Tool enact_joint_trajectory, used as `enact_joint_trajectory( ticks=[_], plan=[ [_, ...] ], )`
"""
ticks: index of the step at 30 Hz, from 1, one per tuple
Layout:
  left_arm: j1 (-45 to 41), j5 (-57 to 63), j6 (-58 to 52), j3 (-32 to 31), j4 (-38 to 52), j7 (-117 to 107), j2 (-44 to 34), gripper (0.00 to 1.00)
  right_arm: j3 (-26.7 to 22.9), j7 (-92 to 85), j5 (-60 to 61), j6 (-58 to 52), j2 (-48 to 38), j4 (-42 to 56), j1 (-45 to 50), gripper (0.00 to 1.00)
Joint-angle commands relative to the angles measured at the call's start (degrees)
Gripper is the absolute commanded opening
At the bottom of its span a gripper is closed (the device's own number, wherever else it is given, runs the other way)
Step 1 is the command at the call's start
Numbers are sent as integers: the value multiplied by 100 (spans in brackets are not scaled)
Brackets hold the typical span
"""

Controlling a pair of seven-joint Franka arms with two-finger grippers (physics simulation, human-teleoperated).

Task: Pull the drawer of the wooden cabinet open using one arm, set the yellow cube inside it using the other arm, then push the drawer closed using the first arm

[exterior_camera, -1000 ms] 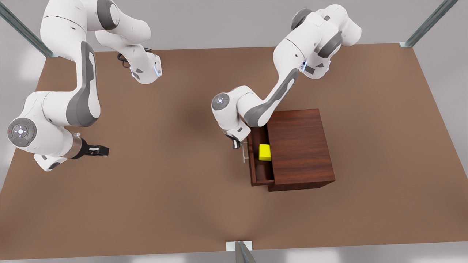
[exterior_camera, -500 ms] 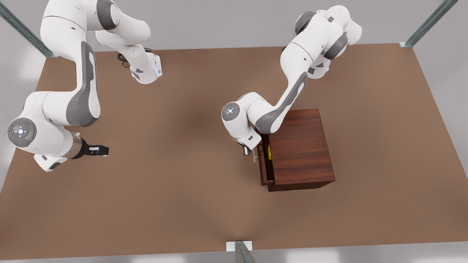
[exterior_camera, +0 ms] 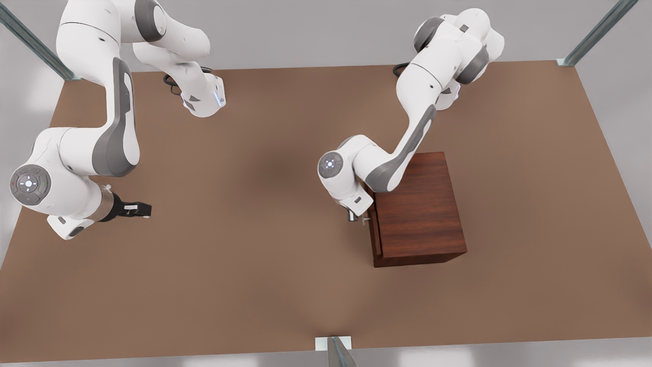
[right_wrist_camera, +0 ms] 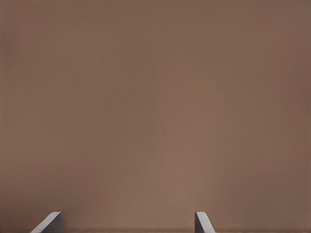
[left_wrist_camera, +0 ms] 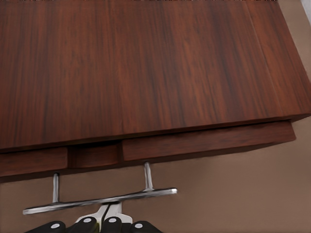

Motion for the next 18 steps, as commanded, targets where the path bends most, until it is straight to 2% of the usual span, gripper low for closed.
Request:
enact_joint_trajectory(
  ticks=[1,13,16,17,18],
  plan=[
    [37,0,-41,1,1,578,-3,0,-4,-53,4,3,-7,6,-2,100],
    [142,-35,-278,-26,19,842,-46,0,5,-45,-23,-5,72,-3,7,100],
    [186,-737,-226,-43,124,455,-670,0,5,-53,-23,-5,72,-3,7,100],
    [186,-861,-226,-43,186,490,-828,72,5,-53,-23,-5,72,-3,7,100],
    [239,-913,-278,-52,186,718,-969,100,5,-53,-23,-5,72,-3,7,100]
  ],
)
